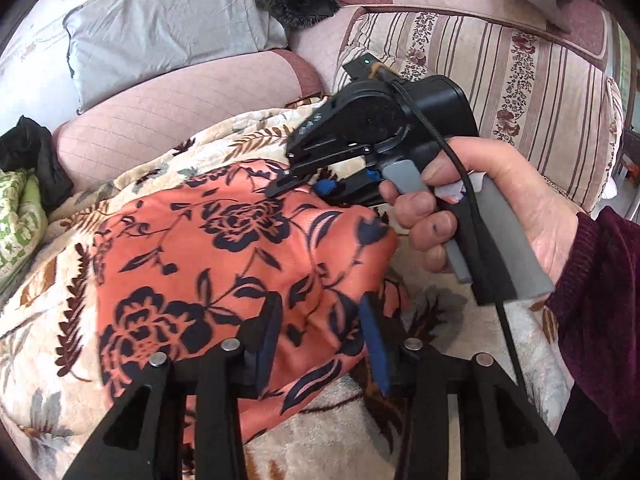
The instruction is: Fold small clothes
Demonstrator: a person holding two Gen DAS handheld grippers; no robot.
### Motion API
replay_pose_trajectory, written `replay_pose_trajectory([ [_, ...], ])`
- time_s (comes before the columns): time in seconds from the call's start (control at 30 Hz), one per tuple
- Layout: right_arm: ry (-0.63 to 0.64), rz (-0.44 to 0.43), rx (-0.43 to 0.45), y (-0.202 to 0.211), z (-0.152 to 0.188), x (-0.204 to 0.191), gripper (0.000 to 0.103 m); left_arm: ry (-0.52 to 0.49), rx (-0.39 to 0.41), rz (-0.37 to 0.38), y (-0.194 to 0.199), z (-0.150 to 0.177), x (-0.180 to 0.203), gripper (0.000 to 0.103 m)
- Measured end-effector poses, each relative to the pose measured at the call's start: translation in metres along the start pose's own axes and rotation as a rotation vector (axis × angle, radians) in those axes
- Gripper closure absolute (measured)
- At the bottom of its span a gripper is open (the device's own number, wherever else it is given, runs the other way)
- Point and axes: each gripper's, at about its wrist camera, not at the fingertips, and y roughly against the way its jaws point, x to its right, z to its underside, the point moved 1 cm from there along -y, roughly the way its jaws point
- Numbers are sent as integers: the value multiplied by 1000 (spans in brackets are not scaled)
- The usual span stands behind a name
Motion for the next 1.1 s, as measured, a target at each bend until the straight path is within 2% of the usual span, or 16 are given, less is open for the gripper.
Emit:
replay_pose_trajectory([
  [0.1, -38, 20, -24, 11, -1, 4, 77, 6, 31, -23, 28, 5, -15, 54],
  [0.17, -3, 74, 6, 24, 0, -4, 76, 43, 48, -62, 43, 5, -32, 51],
  [0.23, 56, 131, 61, 40, 3, -19, 76, 103, 34, -118, 48, 2, -52, 48],
  [0.4, 180, 75, 101, 65, 27, -60, 76, 219, -50, -221, 36, 11, -97, 48],
  [0.5, 225, 113, 65, 60, 46, -74, 77, 228, -129, -233, 19, 27, -105, 47],
  [0.57, 222, 157, 10, 49, 56, -71, 77, 223, -178, -229, 13, 39, -102, 47],
  [0.63, 188, 215, -39, 41, 72, -55, 77, 211, -194, -228, 9, 45, -102, 46],
  [0.67, 160, 236, -70, 37, 81, -45, 81, 204, -200, -227, 7, 45, -102, 46],
  [0.77, 143, 239, -100, 32, 99, -32, 82, 208, -201, -231, 9, 44, -102, 46],
  [0.83, 201, 272, -94, 33, 99, -43, 82, 226, -199, -230, 11, 45, -103, 45],
  [0.9, 218, 263, -70, 37, 95, -52, 80, 223, -193, -238, 12, 45, -103, 43],
  [1.0, 247, 234, 8, 41, 78, -69, 79, 212, -192, -253, 12, 45, -102, 41],
  [1.1, 283, 258, 75, 34, 56, -87, 79, 214, -194, -255, 11, 44, -102, 40],
])
